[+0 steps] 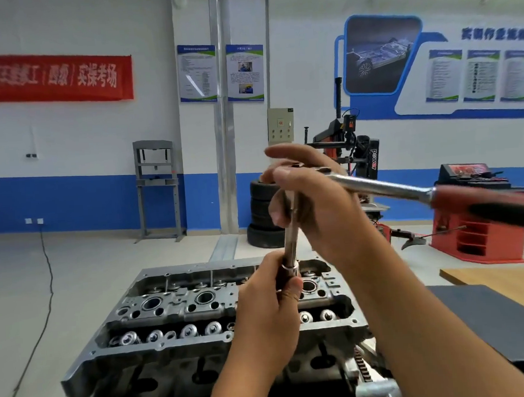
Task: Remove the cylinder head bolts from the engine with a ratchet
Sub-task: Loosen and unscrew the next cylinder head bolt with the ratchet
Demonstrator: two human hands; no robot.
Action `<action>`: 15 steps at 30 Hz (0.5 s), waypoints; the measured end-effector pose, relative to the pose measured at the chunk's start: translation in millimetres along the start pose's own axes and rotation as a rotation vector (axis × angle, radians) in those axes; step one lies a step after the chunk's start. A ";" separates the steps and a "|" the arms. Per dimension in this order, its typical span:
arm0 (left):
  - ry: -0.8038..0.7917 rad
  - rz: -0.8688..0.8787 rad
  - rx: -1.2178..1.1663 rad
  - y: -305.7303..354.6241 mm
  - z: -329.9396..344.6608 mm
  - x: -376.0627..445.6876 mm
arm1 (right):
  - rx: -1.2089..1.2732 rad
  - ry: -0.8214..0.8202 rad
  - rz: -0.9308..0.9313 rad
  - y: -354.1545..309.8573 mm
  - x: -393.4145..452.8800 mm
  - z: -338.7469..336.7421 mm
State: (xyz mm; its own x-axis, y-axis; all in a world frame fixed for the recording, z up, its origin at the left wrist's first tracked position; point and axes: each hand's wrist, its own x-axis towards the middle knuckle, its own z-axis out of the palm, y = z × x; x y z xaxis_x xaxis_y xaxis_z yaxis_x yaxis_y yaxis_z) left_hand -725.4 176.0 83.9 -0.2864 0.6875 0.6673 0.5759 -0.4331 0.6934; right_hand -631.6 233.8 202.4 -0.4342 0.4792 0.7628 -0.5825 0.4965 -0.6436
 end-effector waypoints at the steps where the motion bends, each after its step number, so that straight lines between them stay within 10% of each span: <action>1: -0.056 -0.022 -0.012 -0.1 -1.6 0.8 | 0.108 -0.026 0.076 -2.9 0.1 -5.0; 5: -0.085 -0.071 -0.002 1.5 -3.0 3.7 | 0.251 0.025 0.104 1.9 -1.8 -1.6; 11: 0.044 -0.011 0.002 0.2 4.9 1.6 | -0.525 0.281 -0.391 14.3 -0.4 10.9; 15: 0.009 0.007 -0.028 -0.4 4.1 0.1 | -0.197 0.112 -0.164 7.0 -3.3 8.5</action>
State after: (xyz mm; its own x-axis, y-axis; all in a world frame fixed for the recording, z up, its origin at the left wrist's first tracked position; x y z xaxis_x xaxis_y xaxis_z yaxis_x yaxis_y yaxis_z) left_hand -722.6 178.6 82.6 -0.2893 0.6793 0.6744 0.5565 -0.4539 0.6959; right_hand -640.0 229.5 195.9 -0.2599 0.4526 0.8530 -0.4892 0.6999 -0.5204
